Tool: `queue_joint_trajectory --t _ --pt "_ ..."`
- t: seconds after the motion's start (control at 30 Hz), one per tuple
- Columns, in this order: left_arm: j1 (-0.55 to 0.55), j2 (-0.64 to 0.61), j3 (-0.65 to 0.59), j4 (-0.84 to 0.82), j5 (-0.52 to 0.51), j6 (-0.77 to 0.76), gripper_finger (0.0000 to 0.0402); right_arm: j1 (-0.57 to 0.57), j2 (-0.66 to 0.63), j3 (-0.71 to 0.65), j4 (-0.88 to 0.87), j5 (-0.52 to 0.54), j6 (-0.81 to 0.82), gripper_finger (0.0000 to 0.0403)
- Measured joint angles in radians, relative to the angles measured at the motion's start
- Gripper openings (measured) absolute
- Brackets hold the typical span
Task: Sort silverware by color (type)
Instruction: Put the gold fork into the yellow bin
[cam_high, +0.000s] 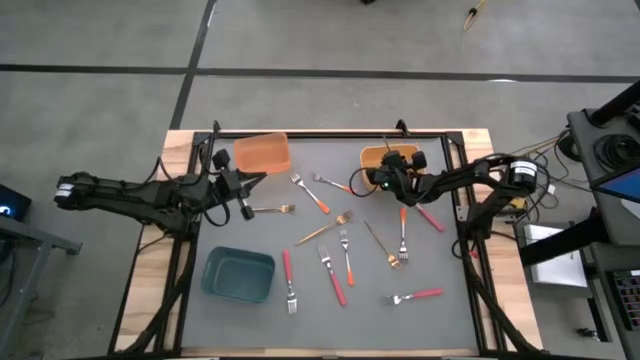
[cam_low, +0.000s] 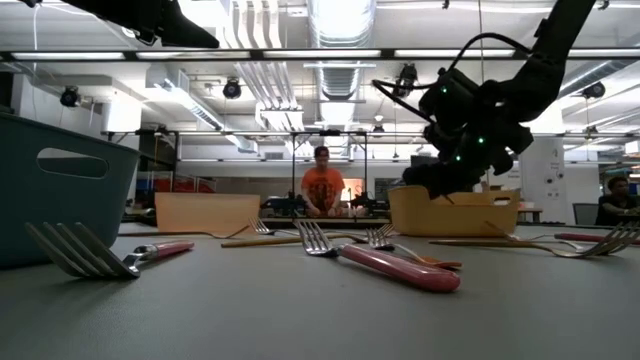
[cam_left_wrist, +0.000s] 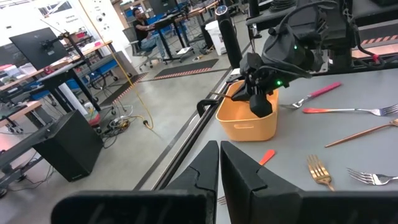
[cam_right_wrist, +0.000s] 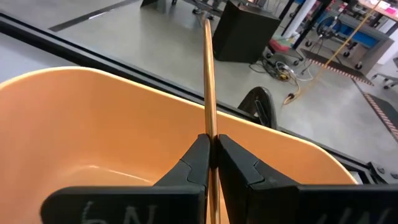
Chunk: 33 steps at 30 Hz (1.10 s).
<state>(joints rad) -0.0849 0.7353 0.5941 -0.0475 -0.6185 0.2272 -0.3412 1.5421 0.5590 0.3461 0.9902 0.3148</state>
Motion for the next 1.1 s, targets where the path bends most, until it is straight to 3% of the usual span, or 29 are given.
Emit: queue_joint_trajectory --t 0.57,1.1 --pt "0.000 0.000 0.000 -0.002 0.000 0.000 0.0000 0.000 -0.009 0.003 0.003 0.004 -0.052 0.0013" --pt "0.000 0.000 0.000 -0.002 0.000 0.000 0.0000 0.001 -0.010 0.042 0.004 0.005 -0.400 0.0013"
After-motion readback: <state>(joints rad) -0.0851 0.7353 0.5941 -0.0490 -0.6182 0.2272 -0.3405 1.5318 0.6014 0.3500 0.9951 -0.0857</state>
